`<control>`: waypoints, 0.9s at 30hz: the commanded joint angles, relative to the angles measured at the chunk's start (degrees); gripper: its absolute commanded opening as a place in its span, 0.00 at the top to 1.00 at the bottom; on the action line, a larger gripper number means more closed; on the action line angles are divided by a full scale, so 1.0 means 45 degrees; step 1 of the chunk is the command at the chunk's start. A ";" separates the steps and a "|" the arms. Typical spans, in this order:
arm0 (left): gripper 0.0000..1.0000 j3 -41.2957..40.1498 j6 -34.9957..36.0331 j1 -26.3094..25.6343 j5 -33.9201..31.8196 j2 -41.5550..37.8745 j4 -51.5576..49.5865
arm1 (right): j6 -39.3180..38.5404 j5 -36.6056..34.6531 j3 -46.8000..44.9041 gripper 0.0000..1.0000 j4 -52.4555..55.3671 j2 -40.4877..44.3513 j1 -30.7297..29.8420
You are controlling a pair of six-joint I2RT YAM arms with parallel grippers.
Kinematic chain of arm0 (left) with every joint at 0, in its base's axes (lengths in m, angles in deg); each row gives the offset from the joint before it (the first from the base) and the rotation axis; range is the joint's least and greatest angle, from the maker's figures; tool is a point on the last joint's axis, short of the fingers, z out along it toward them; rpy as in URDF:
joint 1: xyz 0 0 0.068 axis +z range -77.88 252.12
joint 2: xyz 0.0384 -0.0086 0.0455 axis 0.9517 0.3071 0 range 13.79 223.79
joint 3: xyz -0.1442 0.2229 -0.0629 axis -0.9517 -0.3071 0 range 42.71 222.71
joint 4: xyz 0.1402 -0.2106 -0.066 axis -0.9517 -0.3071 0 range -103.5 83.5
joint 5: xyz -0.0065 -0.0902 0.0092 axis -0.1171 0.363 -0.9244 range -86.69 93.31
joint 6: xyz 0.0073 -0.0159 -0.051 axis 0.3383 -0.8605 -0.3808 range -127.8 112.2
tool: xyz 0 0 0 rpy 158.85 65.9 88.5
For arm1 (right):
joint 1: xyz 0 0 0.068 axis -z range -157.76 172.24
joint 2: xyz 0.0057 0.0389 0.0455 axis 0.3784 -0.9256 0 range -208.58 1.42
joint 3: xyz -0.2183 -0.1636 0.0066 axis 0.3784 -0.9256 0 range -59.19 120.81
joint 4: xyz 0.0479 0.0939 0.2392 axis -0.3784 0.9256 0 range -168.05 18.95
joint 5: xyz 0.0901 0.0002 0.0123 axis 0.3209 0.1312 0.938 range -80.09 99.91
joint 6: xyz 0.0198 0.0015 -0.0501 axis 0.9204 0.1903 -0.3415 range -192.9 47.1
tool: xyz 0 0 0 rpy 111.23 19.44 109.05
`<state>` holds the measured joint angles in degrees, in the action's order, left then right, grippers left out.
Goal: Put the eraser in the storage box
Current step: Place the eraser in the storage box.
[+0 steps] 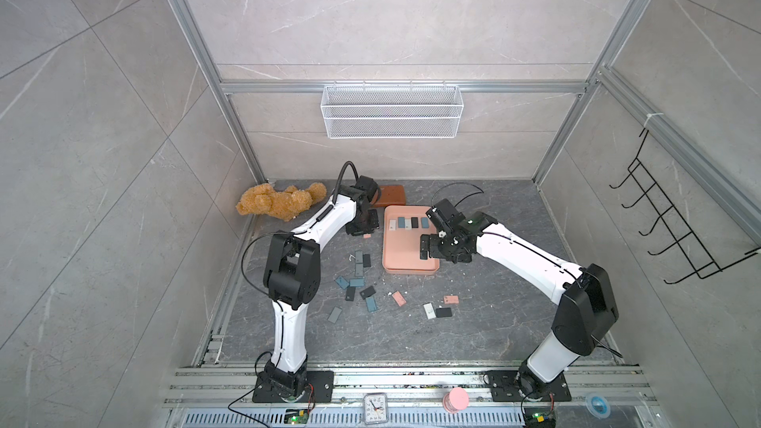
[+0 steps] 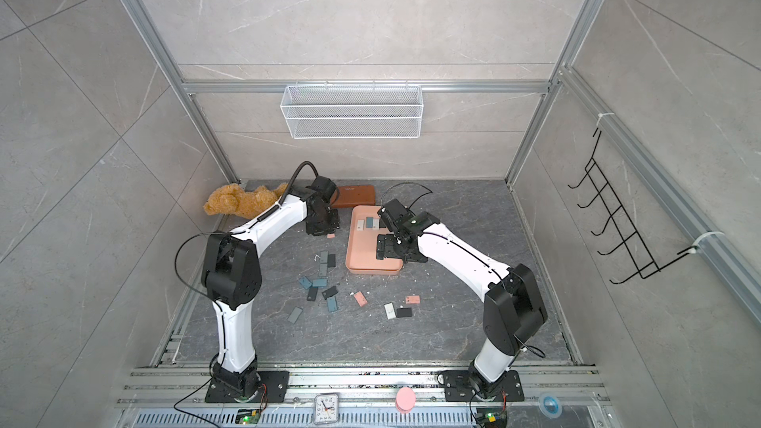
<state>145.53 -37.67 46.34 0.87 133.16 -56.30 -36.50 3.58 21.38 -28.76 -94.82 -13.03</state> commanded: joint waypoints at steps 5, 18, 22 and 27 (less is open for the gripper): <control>0.83 0.1694 0.0242 -0.0643 0.0372 0.1195 -0.0333 | 0.0790 0.0229 -0.0534 0.00 0.0080 0.0496 0.0369; 0.83 0.3029 0.0099 -0.1650 0.0078 0.2416 -0.0163 | 0.0645 0.0835 -0.1219 0.00 0.0021 0.0901 0.0978; 0.83 0.3749 0.0019 -0.1648 -0.0011 0.3027 -0.0525 | 0.0639 0.0956 -0.1405 0.00 0.0041 0.1083 0.1116; 0.83 0.4322 0.0038 -0.1636 -0.0160 0.3813 -0.0763 | 0.0621 0.0993 -0.1616 0.00 0.0060 0.1239 0.1138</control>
<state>162.91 -37.21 38.73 1.49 149.03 -57.30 -33.65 7.61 15.17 -28.95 -90.85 -8.00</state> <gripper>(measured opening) 0.217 0.991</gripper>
